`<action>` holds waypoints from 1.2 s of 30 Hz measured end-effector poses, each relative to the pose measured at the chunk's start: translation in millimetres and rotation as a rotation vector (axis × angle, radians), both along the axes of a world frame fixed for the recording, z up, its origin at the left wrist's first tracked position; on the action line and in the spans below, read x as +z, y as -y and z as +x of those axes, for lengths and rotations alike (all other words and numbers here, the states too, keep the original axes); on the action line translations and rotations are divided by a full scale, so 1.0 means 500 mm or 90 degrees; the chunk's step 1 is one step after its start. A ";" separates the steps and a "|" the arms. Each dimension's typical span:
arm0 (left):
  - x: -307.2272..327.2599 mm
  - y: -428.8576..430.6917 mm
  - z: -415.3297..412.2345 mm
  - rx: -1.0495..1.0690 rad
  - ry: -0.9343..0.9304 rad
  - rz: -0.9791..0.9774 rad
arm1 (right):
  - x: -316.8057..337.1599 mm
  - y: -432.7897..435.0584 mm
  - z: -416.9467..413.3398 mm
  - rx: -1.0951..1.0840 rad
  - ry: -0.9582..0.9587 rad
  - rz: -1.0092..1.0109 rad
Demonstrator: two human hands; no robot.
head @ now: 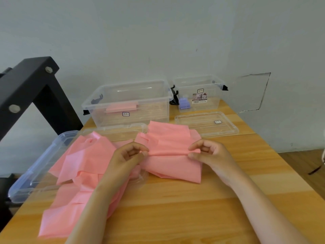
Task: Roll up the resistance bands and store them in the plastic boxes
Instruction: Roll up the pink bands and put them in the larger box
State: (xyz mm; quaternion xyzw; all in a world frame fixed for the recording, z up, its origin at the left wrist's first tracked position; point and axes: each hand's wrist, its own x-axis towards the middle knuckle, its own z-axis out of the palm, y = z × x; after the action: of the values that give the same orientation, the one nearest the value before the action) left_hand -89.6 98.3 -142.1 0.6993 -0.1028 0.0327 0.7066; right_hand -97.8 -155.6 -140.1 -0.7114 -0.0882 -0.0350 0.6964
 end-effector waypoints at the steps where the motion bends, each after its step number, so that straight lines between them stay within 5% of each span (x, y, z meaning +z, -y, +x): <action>1: 0.000 0.000 0.001 0.005 0.008 0.008 | -0.002 -0.001 0.001 -0.010 0.004 -0.004; 10: -0.003 0.002 0.007 -0.004 0.006 0.057 | -0.007 -0.002 0.003 -0.008 0.018 -0.021; 17: 0.000 0.005 -0.005 -0.017 -0.020 -0.023 | -0.003 -0.001 0.001 0.015 0.001 -0.007; 30: -0.002 0.009 0.005 -0.024 -0.015 0.083 | -0.010 -0.008 0.001 0.002 0.007 -0.022; 36: 0.008 0.012 -0.008 -0.027 -0.020 0.004 | -0.003 -0.007 0.000 0.013 -0.003 -0.003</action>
State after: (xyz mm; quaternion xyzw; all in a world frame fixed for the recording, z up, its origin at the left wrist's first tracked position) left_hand -93.5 92.4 -138.3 0.6995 -0.1064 0.0066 0.7066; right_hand -97.9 -152.0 -141.5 -0.7123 -0.0939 -0.0259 0.6951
